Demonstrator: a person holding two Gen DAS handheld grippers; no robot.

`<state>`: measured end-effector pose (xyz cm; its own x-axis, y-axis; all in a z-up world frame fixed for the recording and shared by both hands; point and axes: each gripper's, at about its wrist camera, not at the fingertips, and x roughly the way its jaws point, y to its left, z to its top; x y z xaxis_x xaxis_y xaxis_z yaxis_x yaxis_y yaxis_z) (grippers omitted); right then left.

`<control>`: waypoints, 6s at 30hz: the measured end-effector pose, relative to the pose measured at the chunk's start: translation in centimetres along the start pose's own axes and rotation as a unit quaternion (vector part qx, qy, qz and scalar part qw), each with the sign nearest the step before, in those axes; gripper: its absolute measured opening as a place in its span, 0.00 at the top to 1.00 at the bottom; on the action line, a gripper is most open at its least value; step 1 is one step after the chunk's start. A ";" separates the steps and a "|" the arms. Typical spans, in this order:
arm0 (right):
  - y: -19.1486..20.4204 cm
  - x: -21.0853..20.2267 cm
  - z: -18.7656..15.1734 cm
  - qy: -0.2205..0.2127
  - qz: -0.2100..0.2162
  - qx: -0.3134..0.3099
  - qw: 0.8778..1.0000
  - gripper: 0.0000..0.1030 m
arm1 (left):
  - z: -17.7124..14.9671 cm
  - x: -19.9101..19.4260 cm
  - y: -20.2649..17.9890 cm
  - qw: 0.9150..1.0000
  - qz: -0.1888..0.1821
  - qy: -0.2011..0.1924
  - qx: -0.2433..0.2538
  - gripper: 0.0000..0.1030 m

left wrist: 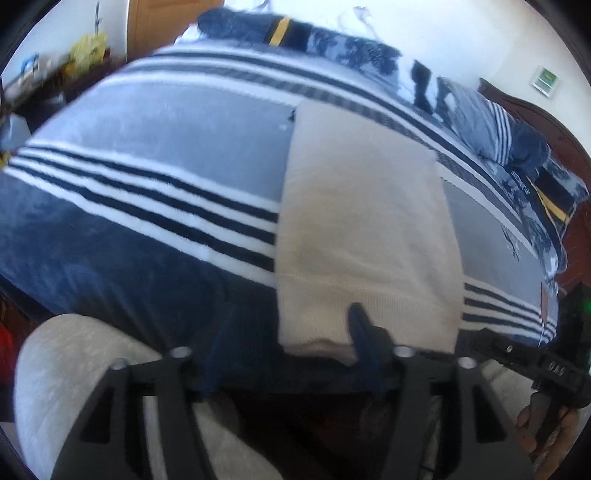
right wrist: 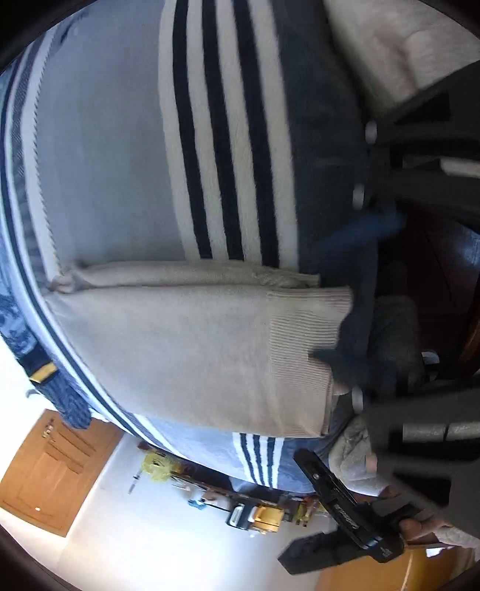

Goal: Fold small clothes

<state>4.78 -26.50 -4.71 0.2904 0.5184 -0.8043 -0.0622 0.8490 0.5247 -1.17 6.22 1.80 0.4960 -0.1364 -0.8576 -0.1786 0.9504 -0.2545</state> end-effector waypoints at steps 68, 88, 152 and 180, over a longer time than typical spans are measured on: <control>17.1 -26.8 -9.1 -0.209 -0.147 -0.147 0.955 0.11 | -3.6 -24.5 -9.9 0.972 0.141 -0.153 0.111 0.03; 16.7 -26.5 -8.7 -0.203 -0.147 -0.154 0.956 0.11 | -3.2 -24.6 -9.4 0.973 0.135 -0.150 0.112 0.03; 14.3 -25.7 -5.9 -0.187 -0.147 -0.174 0.956 0.11 | -3.3 -23.9 -9.7 0.976 0.110 -0.139 0.124 0.03; 13.4 -25.6 -5.4 -0.183 -0.145 -0.176 0.956 0.11 | -3.0 -23.3 -9.1 0.976 0.109 -0.135 0.132 0.03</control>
<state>-8.61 -27.81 21.40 0.6551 0.2399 -0.7164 -0.2268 0.9670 0.1164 -13.65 -0.04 22.79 0.6820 0.1225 -0.7210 -0.0982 0.9923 0.0758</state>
